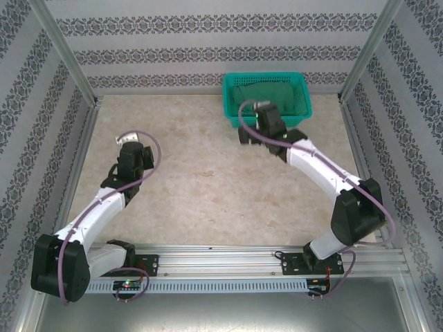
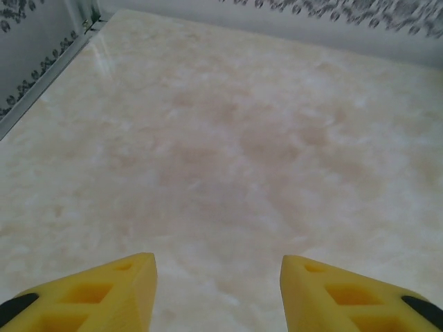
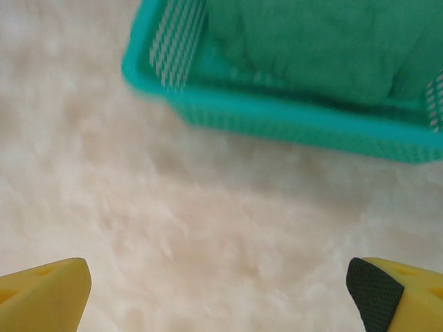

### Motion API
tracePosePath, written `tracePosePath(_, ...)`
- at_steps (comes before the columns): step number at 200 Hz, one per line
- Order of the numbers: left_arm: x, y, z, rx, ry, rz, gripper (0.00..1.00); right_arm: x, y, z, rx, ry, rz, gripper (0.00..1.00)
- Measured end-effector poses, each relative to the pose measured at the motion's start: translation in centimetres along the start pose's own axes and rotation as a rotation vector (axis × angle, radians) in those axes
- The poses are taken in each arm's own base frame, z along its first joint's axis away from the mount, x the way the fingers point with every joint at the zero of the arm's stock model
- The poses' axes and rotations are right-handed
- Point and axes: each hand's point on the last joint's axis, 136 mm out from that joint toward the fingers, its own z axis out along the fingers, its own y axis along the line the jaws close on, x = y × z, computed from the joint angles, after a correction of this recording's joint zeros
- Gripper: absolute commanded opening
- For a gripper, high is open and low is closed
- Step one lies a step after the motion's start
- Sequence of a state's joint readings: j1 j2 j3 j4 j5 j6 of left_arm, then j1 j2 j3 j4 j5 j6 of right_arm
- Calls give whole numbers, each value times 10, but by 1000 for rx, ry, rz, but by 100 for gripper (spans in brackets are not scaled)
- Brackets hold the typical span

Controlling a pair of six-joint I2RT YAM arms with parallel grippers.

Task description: Roll up the long pants

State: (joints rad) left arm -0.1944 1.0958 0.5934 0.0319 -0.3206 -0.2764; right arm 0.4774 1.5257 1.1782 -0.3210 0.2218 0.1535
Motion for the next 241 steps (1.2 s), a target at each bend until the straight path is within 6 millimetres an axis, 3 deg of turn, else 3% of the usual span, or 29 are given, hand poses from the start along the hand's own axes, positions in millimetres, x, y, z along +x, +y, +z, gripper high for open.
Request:
tracePosePath(9,12,7,0,-17,-17,24,73,21,3,1,-3,6,-62,98)
tracePosePath(13,18,11,0,-27,-30,43,89,28,4,0,-7,4,-82,98)
tracePosePath(21,26,19,0,-51,-60,69,100,37,6,-1,-14,-13,-106,98)
tracePosePath(37,40,31,7,-104,-92,123,100,40,-2,-4,-3,-62,-111,98)
tracePosePath(67,55,39,24,-121,-125,156,100,24,-14,-4,32,-158,-95,98)
tracePosePath(90,57,29,45,-81,-132,173,100,28,-26,3,53,-191,-67,98)
tracePosePath(108,64,19,63,-44,-92,205,100,43,-48,10,94,-198,-34,98)
tracePosePath(137,52,17,69,-13,-137,176,100,68,-87,14,177,-226,-5,98)
tracePosePath(166,54,16,78,9,-116,174,100,64,-116,9,239,-286,0,97)
tracePosePath(194,53,11,79,37,-115,174,100,55,-133,5,266,-327,12,96)
tracePosePath(241,49,9,81,67,-117,167,100,70,-144,14,253,-339,52,93)
